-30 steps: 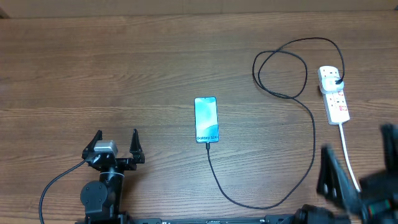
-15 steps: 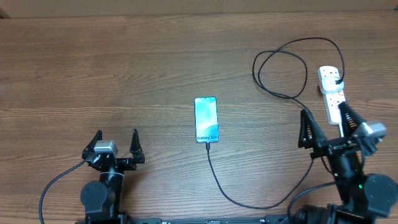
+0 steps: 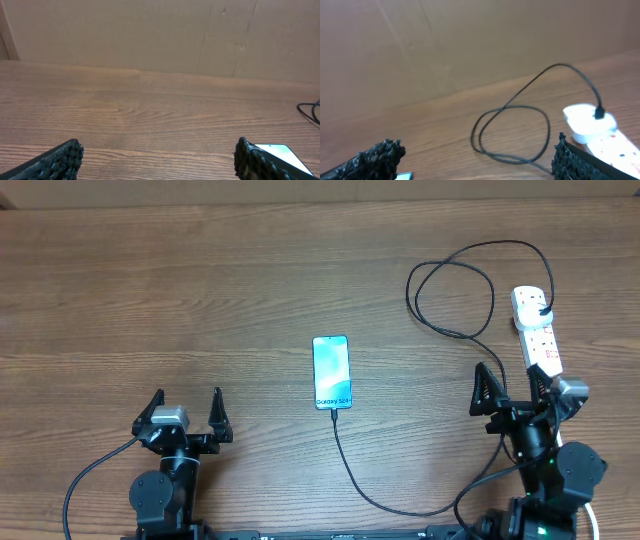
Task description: Plug charger to phone and switch on socket
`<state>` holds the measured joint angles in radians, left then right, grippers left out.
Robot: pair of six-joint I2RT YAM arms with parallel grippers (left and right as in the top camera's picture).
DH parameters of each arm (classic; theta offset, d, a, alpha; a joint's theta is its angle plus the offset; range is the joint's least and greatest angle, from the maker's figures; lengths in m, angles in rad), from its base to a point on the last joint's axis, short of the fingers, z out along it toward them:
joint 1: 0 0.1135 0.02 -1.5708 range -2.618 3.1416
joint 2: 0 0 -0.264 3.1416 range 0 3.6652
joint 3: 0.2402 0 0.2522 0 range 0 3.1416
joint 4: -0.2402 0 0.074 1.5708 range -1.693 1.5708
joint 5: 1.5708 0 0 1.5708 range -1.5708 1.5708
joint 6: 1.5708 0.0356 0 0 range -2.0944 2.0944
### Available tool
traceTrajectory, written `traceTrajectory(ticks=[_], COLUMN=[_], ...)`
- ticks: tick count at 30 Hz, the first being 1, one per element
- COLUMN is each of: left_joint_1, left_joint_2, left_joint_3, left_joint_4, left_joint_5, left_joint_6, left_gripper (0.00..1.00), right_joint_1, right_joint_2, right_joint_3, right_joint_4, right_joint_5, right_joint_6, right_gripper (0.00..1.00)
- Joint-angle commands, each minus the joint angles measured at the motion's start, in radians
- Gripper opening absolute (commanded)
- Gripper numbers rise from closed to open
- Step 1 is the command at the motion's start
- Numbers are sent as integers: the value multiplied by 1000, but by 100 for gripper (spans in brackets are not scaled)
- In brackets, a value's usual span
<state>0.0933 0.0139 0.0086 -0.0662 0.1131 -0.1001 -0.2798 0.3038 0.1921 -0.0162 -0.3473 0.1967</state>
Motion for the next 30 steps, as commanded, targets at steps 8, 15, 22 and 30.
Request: traceTrajectory(ticks=[8,15,22,30], left_joint_1=[5,5,5,5], left_joint_2=[-2,-2,-2,-2], left_joint_3=[-3,-3,-3,-3], left_joint_4=[-2,-2,-2,-2], left_joint_5=[10,10,10,10], left_joint_6=[18,18,18,18], left_gripper=[100,99,100,100], right_joint_1=[4,4,4,4], right_joint_2=[-6,-6,-5,-5], right_joint_3=[-185,-184,-184,-184], right_joint_4=[230,116,-43,-42], right_joint_5=[48,70,71,70], right_joint_6=[49,65,65,65], right_gripper=[100,100,100,100])
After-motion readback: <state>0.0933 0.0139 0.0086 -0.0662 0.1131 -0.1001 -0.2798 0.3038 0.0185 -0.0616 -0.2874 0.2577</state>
